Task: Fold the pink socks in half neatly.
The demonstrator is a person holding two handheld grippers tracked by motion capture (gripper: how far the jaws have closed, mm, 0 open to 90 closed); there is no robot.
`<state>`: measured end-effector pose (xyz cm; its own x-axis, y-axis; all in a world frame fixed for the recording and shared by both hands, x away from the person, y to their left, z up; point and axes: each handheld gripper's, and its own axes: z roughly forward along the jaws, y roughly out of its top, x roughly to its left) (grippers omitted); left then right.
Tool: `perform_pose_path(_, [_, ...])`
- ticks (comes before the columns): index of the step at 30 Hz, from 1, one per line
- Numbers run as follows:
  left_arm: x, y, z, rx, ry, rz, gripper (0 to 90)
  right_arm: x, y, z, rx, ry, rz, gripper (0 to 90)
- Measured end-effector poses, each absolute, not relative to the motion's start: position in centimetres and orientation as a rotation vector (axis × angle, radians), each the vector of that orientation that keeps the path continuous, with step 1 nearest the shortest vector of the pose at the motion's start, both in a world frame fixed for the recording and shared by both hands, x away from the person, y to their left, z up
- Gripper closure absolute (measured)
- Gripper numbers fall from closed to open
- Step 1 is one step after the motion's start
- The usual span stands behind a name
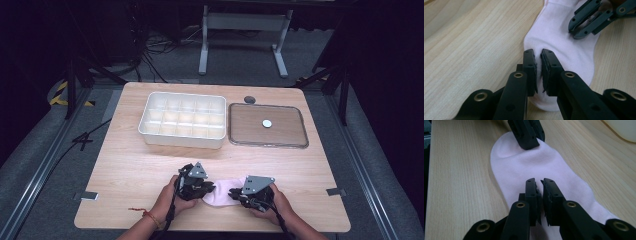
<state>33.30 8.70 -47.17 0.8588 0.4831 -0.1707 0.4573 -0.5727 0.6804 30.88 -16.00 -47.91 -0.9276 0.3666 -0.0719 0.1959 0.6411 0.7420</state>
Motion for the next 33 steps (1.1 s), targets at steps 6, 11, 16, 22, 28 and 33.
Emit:
perform_pose_path(6, [33.0, 9.1, -46.0, 2.182, 0.661, 0.042, 82.4, 30.8, -15.6, -47.9, 0.484, 2.633, 1.156, 82.4])
perform_pose_path(11, [32.7, 9.2, -45.2, 2.149, 0.635, 0.058, 82.2, 30.9, -15.4, -48.0, 0.494, 2.621, 1.154, 82.4])
perform_pose_path(16, [32.4, 8.9, -45.0, 2.13, 0.612, 0.072, 82.3, 31.1, -14.9, -47.9, 0.492, 2.626, 1.147, 82.4])
perform_pose_path(22, [32.4, 8.9, -44.7, 2.109, 0.598, 0.089, 82.3, 31.6, -14.2, -47.9, 0.482, 2.629, 1.144, 84.9])
perform_pose_path(28, [32.5, 9.1, -44.7, 2.102, 0.602, 0.105, 82.3, 32.0, -13.7, -47.9, 0.494, 2.638, 1.161, 85.8])
perform_pose_path(33, [32.7, 9.6, -44.5, 2.097, 0.618, 0.117, 82.3, 32.1, -14.4, -47.2, 0.512, 2.635, 1.192, 87.1])
